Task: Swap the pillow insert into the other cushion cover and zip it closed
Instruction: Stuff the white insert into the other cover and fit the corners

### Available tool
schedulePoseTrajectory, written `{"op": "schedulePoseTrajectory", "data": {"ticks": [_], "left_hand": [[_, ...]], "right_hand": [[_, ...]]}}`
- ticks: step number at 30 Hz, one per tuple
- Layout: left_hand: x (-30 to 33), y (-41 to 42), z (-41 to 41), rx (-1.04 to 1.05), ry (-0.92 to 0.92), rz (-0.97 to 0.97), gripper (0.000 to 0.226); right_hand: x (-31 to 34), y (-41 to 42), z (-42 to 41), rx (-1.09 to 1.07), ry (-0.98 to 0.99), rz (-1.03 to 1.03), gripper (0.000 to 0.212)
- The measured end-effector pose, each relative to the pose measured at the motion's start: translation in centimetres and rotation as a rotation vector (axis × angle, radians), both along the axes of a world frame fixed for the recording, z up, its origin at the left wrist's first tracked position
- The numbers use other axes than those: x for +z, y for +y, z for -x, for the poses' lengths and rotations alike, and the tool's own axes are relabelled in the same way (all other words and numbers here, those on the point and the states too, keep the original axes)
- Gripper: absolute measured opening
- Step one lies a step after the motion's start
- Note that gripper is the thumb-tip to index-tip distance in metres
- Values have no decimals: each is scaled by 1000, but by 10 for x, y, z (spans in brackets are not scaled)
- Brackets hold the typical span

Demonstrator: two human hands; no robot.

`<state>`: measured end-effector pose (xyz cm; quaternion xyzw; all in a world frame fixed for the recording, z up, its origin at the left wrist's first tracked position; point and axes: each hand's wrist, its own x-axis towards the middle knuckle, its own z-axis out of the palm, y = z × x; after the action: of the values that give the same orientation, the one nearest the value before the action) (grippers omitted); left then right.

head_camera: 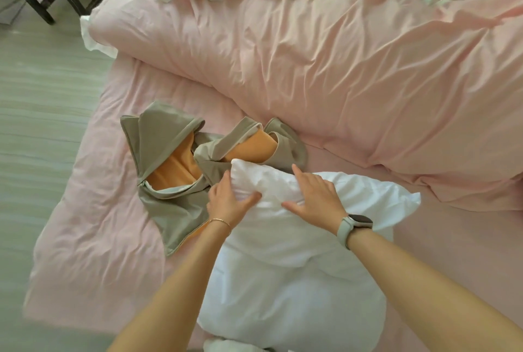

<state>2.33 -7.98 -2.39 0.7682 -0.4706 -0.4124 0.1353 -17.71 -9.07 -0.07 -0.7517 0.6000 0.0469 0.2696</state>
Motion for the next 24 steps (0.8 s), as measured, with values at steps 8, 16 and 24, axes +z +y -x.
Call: {"op": "schedulePoseTrajectory", "data": {"ticks": [8,16,24], "left_hand": [[-10,8,-3,40,546,-111,115],[16,5,25,302,758,-3,69],[59,-15,37,299,756,70,6]], "right_hand": [[-1,-22,11,-82,-14,-184,73],[7,-19,39,-119,-53,-262,100],[55,-29,44,-136,-305,-149,78]]}}
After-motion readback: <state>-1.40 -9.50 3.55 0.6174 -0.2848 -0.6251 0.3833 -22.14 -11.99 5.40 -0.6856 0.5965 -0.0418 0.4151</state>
